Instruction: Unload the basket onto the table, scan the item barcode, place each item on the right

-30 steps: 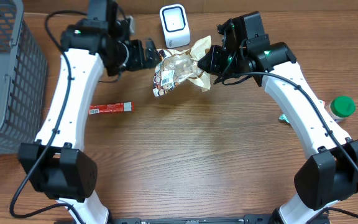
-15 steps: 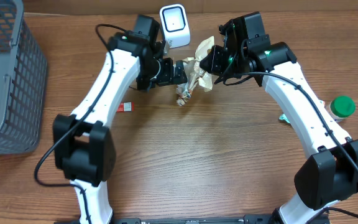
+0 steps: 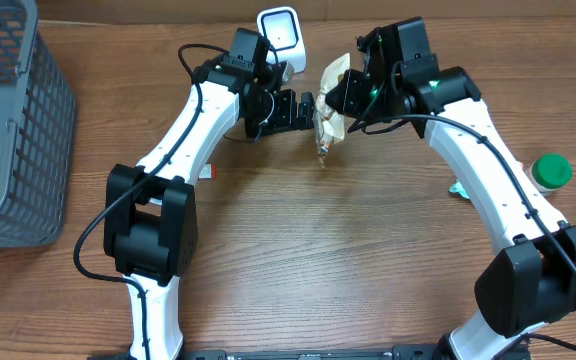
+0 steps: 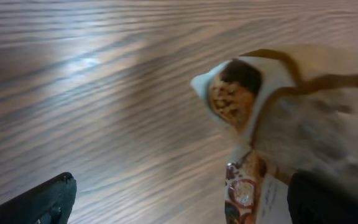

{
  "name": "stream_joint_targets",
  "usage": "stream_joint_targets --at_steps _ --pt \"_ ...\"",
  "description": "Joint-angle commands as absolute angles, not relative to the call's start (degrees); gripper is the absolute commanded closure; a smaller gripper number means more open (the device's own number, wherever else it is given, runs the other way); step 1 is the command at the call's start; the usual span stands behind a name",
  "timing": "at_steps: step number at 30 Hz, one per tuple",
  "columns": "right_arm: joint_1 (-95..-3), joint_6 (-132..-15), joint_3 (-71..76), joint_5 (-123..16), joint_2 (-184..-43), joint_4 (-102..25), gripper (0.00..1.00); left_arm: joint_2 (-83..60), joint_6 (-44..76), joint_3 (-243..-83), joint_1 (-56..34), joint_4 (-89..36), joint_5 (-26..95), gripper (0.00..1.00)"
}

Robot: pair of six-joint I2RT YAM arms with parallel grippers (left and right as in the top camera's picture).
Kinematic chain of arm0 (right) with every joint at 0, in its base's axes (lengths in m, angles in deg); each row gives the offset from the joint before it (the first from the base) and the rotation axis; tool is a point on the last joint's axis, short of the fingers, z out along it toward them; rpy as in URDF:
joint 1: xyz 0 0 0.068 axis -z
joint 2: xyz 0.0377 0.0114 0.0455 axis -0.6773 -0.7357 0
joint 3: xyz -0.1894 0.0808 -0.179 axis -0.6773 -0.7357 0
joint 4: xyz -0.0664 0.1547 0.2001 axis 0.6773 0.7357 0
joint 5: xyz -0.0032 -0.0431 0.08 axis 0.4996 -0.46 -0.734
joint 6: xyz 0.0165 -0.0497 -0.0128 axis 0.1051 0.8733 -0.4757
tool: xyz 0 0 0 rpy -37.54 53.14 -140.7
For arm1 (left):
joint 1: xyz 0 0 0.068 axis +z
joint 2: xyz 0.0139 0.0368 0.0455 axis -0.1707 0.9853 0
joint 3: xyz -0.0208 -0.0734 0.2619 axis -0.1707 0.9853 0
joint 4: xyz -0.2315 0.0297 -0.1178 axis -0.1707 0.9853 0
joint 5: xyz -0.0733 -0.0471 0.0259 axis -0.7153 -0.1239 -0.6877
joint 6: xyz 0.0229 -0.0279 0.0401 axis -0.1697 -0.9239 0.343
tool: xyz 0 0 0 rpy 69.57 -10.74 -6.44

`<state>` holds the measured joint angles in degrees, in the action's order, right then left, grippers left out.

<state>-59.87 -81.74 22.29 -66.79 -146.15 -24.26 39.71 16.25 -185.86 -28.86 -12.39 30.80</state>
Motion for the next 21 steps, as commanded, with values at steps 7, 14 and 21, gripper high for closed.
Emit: stream_joint_targets --at_steps 7,14,21 --pt "-60.8 -82.0 22.6 -70.0 -145.7 -24.6 0.96 39.3 19.2 -186.1 -27.8 -9.8 35.7 0.0" --pt "-60.8 -82.0 22.6 -70.0 -145.7 -24.6 0.96 39.3 19.1 -186.1 -25.2 -1.1 38.4 0.0" --pt "-60.8 -82.0 22.6 -70.0 -145.7 -24.6 0.96 39.3 19.2 -186.1 -27.4 1.8 40.2 0.0"
